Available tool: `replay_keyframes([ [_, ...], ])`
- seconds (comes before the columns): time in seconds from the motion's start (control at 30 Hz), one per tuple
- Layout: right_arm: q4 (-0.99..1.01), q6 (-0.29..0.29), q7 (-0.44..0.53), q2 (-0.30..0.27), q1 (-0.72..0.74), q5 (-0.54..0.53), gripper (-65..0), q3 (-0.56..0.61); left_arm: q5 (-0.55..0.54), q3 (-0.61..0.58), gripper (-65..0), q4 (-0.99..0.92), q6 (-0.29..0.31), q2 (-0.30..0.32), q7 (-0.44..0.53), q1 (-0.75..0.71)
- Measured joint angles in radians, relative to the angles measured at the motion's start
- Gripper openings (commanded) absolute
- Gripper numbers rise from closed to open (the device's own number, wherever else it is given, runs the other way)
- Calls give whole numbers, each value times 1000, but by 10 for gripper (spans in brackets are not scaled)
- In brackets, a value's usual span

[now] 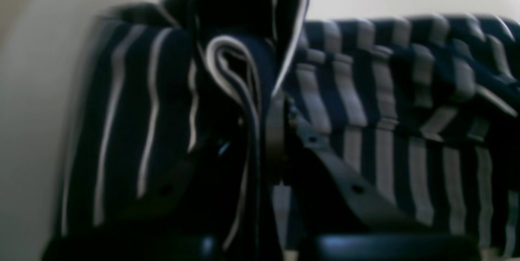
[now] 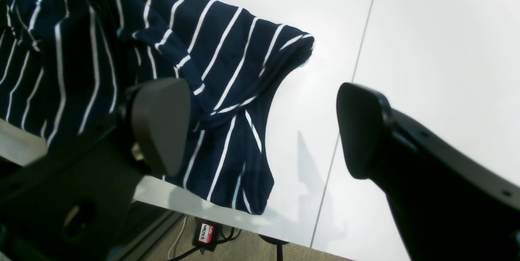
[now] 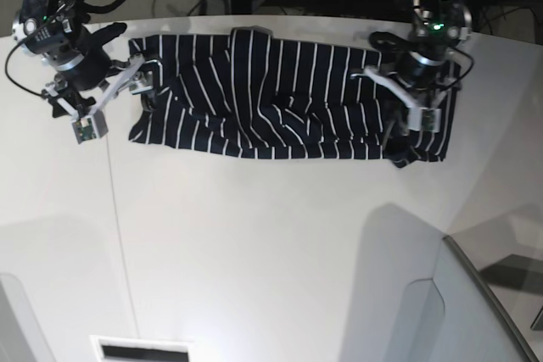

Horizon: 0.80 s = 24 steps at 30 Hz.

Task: Layout the t-shirt on the table in an organized manner, then fold the t-shirt properly
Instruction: 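Fold the shirt end held by the left gripper toward the right gripper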

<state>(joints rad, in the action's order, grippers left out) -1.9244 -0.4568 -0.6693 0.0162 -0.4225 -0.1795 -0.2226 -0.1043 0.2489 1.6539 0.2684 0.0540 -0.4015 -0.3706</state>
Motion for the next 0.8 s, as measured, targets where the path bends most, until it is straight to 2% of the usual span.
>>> replay_keyframes([
  [0.33,0,0,0,0,-5,0,-122,0,119,-122,-650,-37,0,-68,3,45],
  [0.8,0,0,0,0,-5,0,-122,0,127,-211,-650,-79,0,-80,2,55],
])
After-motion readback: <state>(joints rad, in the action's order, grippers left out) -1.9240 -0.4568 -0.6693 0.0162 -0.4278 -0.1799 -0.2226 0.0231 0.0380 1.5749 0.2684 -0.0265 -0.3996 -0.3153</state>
